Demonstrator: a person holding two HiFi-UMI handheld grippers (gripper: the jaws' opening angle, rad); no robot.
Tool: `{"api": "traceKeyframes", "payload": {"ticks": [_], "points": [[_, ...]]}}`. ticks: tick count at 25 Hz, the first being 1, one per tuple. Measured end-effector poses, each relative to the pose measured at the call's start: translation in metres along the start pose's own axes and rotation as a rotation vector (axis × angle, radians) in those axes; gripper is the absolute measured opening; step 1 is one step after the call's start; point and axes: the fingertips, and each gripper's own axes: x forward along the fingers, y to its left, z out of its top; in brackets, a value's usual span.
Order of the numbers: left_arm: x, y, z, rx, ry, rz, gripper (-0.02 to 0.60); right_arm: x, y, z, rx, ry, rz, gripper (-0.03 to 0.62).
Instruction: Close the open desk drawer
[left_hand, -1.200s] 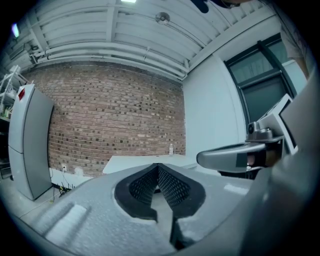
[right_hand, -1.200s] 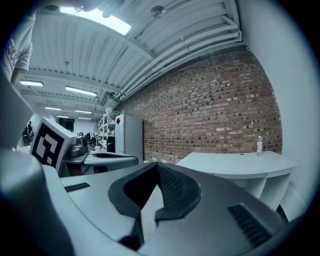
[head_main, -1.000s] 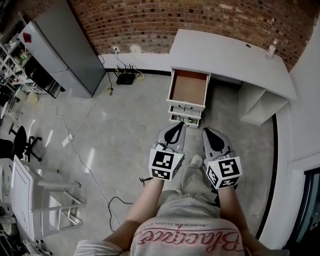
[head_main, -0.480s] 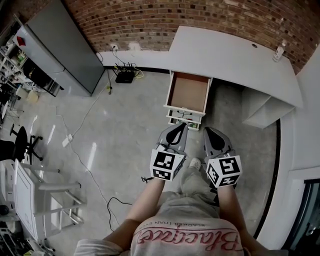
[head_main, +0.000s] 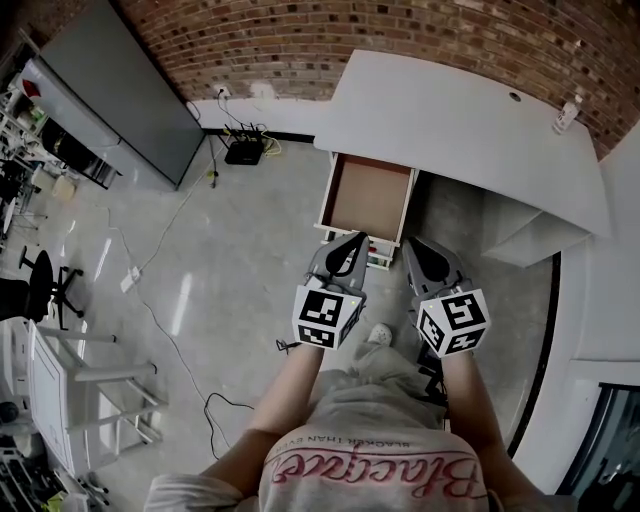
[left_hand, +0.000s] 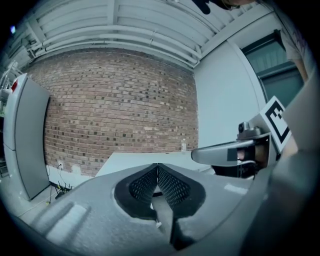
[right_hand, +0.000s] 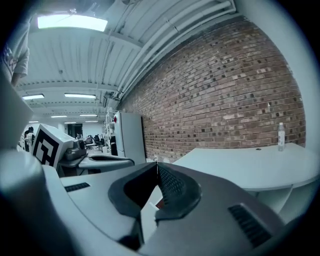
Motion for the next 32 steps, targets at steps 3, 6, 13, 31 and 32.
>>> {"api": "traceKeyframes", "payload": {"ticks": [3,6,13,31,32], "points": [[0.02,0.005,0.001,-0.004,0.004,0.02,0.006,0.015,-0.02,0.0,-0.01,0.017,0.046,0.012],[0.036,0.01,0.002,-0.005,0.007,0.036,0.006,0.028,-0.037,0.001,-0.012,0.027,0.091,0.012],[0.058,0.009,-0.002,0.023,0.035,0.048,0.007,0.047,-0.06,-0.004,-0.001,0.058,0.178,0.012],[0.069,0.02,-0.029,0.048,0.091,0.003,0.008,0.072,-0.049,-0.043,0.03,0.123,0.201,0.011],[0.07,0.024,-0.031,0.044,0.093,0.003,0.007,0.075,-0.048,-0.044,0.031,0.128,0.2,0.012]]}}
